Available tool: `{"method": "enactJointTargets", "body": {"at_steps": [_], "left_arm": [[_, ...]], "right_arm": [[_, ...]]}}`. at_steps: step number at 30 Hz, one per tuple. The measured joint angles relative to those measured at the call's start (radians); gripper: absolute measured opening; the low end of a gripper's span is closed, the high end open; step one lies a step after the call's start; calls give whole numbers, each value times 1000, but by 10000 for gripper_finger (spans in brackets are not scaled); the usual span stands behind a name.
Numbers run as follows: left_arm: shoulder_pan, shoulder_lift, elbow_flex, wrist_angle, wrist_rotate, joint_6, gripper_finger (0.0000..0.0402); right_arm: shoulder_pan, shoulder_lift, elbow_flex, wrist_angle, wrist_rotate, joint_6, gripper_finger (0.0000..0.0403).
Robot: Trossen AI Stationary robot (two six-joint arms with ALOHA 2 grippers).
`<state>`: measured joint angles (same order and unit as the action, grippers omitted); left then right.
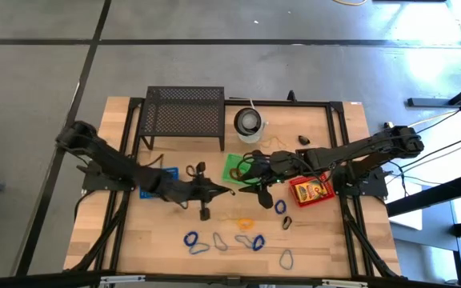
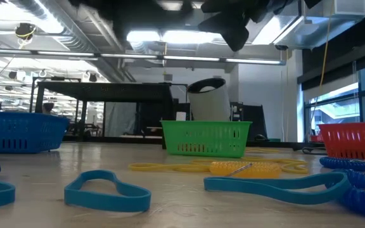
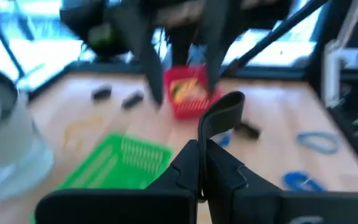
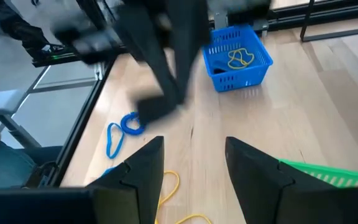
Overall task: Pick & Place Office Desk Supplies
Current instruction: Put the black rubber band into the blue bin
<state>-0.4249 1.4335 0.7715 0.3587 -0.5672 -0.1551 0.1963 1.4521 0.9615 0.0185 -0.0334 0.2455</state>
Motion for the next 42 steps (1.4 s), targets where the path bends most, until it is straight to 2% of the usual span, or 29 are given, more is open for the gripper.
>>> {"method": "enactJointTargets", "body": {"at_steps": [5,9,14,17,24,31,37,42], "left_arm": [[-84,-46,1,99,-45,137,7],[-133,-50,1,86,-126,175,7],[-165,-53,1,-101,-285,54,7],[-168,-74,1,-291,-300,-114,8],[-148,-149,1,-798,-191,-568,8],[-143,-172,1,-1253,-22,-953,8],[-152,-172,1,-1441,96,-1114,8],[-157,-172,-36,-1460,152,-1178,8]], "right_arm": [[0,0,0,1,0,0,173],[0,0,0,3,17,0,173],[0,0,0,4,90,1,173],[0,0,0,4,142,1,173],[0,1,0,4,233,2,173],[0,1,0,3,216,5,173],[0,1,0,3,201,6,173],[0,1,0,4,201,5,173]]}}
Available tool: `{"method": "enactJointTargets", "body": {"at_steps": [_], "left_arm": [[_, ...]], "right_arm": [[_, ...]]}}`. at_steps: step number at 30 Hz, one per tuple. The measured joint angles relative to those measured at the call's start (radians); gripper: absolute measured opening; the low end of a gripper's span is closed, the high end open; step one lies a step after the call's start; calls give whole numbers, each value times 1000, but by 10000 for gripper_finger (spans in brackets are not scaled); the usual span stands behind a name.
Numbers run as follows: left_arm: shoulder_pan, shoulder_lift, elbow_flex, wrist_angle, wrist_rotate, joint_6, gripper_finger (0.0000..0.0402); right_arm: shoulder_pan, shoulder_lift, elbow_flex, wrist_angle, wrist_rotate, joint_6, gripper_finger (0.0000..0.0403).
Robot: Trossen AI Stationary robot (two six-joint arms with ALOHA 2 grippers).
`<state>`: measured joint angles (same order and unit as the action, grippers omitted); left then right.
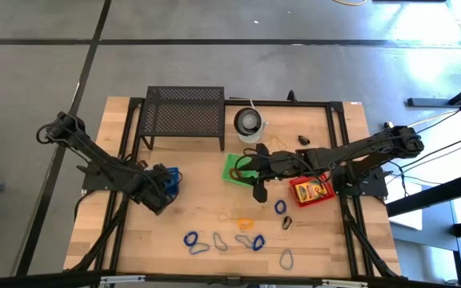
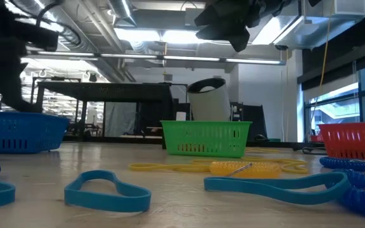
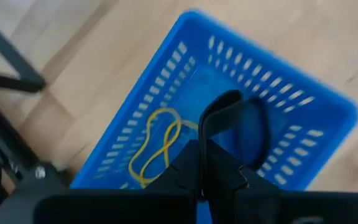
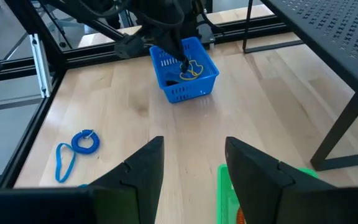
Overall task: Pick & Place Office Desk Supplies
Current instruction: Put the black rubber band into the blue bin, then put the blue spring keychain into the green bin
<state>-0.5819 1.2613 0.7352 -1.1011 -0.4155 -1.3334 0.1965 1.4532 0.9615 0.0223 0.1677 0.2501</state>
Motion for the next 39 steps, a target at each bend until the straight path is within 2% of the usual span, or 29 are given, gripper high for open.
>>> {"method": "enactJointTargets", "body": {"at_steps": [3,9,18,22,29,36,39], "left_arm": [[0,0,-31,5,47,-35,8],[0,1,-57,5,51,-85,13],[0,1,-57,4,44,-77,77],[2,1,-57,1,7,-42,105],[2,1,-43,-2,-2,-33,122],[2,1,52,7,-132,65,111],[2,0,92,79,-206,156,107]], "right_arm": [[0,0,0,0,0,0,173],[0,0,0,0,0,0,173],[0,0,0,0,0,0,173],[0,0,0,0,0,0,173],[0,0,0,0,0,-1,173],[0,0,0,0,0,-1,173],[0,0,0,0,0,-1,173]]}}
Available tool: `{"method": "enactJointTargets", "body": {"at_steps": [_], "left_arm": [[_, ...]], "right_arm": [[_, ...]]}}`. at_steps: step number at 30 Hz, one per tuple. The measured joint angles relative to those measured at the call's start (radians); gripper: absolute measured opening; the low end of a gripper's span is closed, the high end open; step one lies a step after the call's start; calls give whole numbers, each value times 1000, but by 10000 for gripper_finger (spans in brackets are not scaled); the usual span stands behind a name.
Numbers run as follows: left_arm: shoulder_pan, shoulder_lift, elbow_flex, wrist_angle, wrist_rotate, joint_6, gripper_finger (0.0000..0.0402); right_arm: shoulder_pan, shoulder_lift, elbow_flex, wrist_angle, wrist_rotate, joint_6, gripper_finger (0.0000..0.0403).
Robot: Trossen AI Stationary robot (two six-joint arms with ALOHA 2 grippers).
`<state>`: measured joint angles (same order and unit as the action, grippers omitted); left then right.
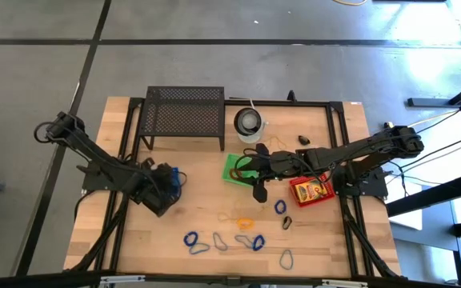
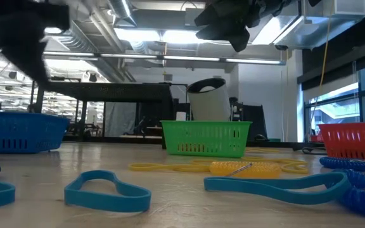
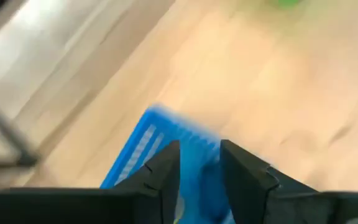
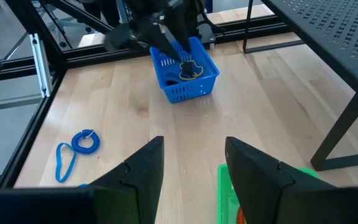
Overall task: Pick & Place Office Desk Supplies
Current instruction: Put the blue spring keychain into the green bin
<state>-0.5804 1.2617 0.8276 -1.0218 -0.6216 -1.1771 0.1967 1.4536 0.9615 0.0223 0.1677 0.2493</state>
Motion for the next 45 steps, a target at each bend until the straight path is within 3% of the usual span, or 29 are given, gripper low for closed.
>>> {"method": "enactJointTargets", "body": {"at_steps": [6,10,13,17,23,27,35,41,45], "left_arm": [[0,2,-16,408,-38,329,110],[-4,29,-41,624,50,527,114],[-8,64,-53,700,133,589,116],[-16,127,-55,717,220,576,116],[-31,267,-55,744,239,535,116],[-35,346,-55,850,342,547,120],[-42,369,-55,892,520,511,135],[-75,368,-55,892,529,508,144],[-88,368,-55,891,444,517,145]], "right_arm": [[0,0,0,0,0,0,173],[0,0,0,0,0,0,173],[0,0,0,0,0,0,173],[0,0,0,0,0,0,173],[0,0,0,0,0,0,173],[0,0,0,0,0,0,173],[0,0,0,0,0,0,173],[0,0,0,0,0,0,173],[0,0,0,0,0,0,173]]}}
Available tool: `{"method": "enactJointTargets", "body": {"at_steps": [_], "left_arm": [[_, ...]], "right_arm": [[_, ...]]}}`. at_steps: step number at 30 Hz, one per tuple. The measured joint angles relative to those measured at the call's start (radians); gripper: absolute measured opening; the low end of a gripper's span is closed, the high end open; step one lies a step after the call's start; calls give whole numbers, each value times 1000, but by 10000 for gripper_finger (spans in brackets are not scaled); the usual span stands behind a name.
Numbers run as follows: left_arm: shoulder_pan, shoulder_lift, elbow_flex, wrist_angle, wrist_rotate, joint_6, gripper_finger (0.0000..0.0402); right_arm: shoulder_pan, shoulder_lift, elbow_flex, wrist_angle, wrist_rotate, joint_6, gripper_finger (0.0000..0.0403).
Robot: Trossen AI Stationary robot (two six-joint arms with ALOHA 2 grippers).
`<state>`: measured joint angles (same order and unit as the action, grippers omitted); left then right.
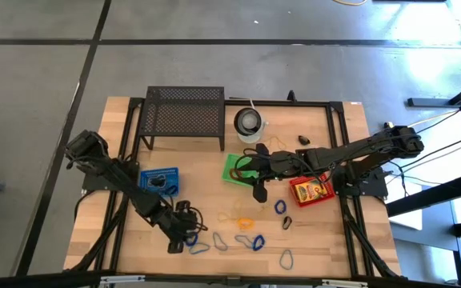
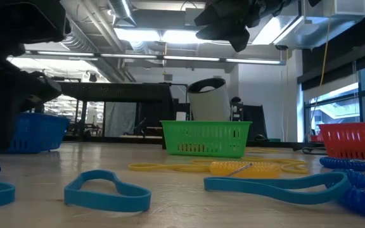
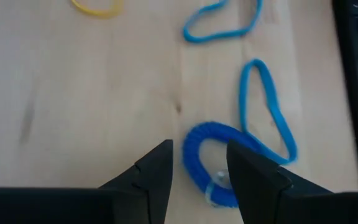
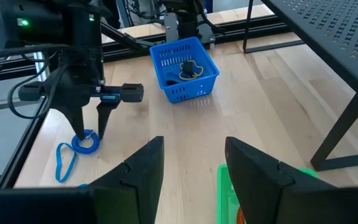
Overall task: Pick & Place Office Desk Supplies
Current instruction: Put the blue spring keychain into the green bin
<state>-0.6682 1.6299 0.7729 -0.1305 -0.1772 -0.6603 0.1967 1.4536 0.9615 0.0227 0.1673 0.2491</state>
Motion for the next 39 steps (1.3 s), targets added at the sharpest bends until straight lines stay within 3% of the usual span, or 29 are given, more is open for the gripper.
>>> {"method": "enactJointTargets", "body": {"at_steps": [3,10,17,21,27,30,34,39], "left_arm": [[-5,0,-3,2,-39,17,145],[-42,53,-38,8,-15,-62,146],[-103,89,-40,12,-213,75,140],[-100,90,-40,11,-247,112,108],[-77,89,-41,8,-215,118,22],[-68,84,-41,13,-224,150,14],[-51,55,-47,14,-312,248,19],[-10,-39,-44,32,-537,355,19]], "right_arm": [[0,0,0,0,0,0,173],[0,0,0,0,0,0,173],[0,0,0,0,0,0,173],[0,0,0,0,0,0,173],[0,0,0,1,0,0,173],[0,0,0,7,0,0,173],[0,0,0,9,0,8,173],[0,2,-1,94,0,4,173]]}}
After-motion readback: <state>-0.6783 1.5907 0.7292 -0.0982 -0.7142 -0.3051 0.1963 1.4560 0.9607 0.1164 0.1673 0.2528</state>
